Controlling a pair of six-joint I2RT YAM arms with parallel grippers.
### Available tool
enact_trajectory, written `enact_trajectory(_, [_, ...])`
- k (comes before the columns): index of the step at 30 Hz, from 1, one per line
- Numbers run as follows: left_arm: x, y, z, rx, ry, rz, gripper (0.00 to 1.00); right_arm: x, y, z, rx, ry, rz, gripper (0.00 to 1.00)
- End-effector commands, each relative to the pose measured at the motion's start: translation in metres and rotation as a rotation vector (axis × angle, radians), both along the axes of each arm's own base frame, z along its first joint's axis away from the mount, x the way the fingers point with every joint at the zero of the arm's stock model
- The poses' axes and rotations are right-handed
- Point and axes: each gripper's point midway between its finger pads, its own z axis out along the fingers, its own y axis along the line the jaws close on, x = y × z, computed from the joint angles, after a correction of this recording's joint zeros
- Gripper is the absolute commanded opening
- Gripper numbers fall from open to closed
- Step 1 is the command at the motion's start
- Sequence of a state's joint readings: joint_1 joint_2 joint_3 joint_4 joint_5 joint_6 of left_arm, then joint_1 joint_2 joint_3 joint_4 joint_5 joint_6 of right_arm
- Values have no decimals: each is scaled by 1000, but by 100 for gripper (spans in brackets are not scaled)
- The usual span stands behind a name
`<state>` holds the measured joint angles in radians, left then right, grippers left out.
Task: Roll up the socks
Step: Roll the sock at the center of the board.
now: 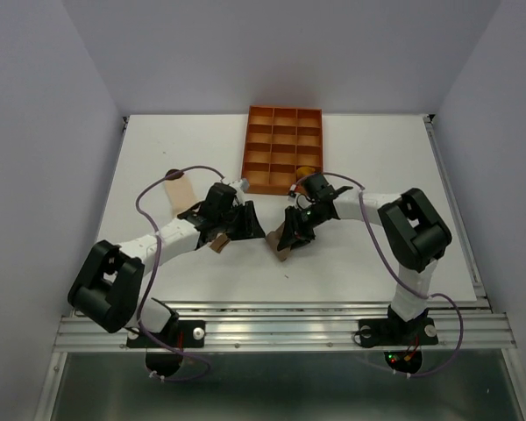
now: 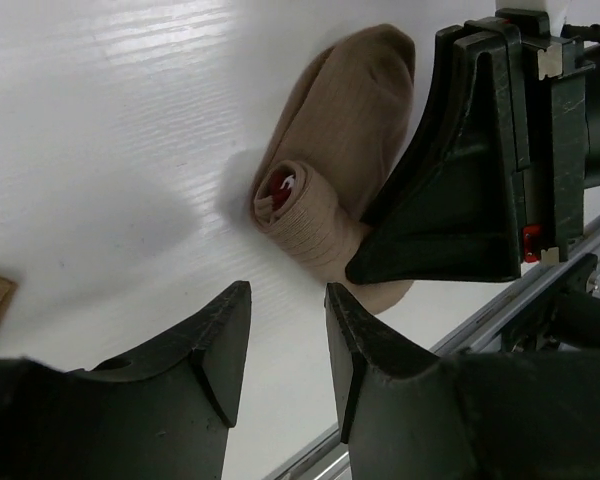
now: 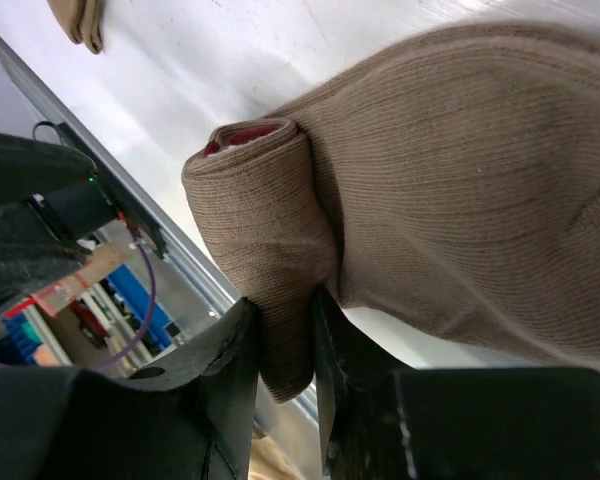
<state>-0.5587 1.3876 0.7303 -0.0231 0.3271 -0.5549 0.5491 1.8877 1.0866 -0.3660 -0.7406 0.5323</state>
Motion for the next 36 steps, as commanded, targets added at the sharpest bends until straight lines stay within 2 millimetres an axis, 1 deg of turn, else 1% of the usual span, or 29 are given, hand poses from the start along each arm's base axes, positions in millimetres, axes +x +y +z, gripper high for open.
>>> enact_trajectory(1, [17, -21, 13, -66, -63, -35, 47, 9, 6, 14, 49, 45, -30, 1])
enact_trajectory(3, [20, -26, 13, -75, -57, -44, 47, 12, 5, 12, 45, 60, -48, 1])
enact_trajectory(4, [24, -29, 16, -78, -64, -50, 47, 13, 5, 12, 43, 59, -51, 1])
enact_trajectory(8, [29, -33, 4, -63, -32, -55, 48, 18, 0, 12, 47, 82, -83, 1])
enact_trajectory(10, [30, -35, -1, -55, -14, -57, 49, 22, -3, 10, 33, 81, -102, 1])
enact_trajectory(15, [37, -42, 1, -74, -25, -69, 53, 24, -6, 3, 26, 97, -110, 1])
enact_trajectory(16, [36, -44, -3, -73, -14, -81, 53, 24, -6, 2, 24, 96, -110, 1])
enact_trajectory(18, [36, -46, -5, -78, -7, -93, 54, 27, -8, 1, 22, 96, -118, 1])
enact_trajectory(19, [35, -47, -10, -77, 9, -105, 54, 28, -8, 0, 22, 97, -119, 1])
enact_trajectory(23, [29, -55, -14, -108, 38, -145, 54, 28, -8, -3, 15, 98, -119, 1])
enact_trajectory(24, [30, -55, -16, -104, 41, -145, 55, 31, -11, -4, 12, 99, -129, 1])
enact_trajectory(28, [31, -51, -24, -69, 52, -141, 56, 33, -12, -6, 3, 89, -130, 1])
enact_trajectory(31, [33, -52, -27, -65, 62, -138, 54, 32, -12, -8, 4, 94, -127, 1])
enact_trajectory(32, [32, -53, -33, -58, 74, -138, 53, 32, -12, -9, 4, 95, -125, 1])
enact_trajectory(34, [35, -55, -35, -57, 80, -133, 49, 32, -12, -9, 4, 92, -121, 1])
enact_trajectory(35, [35, -55, -41, -44, 90, -131, 45, 32, -12, -9, 4, 89, -119, 1])
enact_trajectory(36, [36, -56, -41, -42, 94, -128, 43, 32, -12, -9, 5, 86, -116, 1])
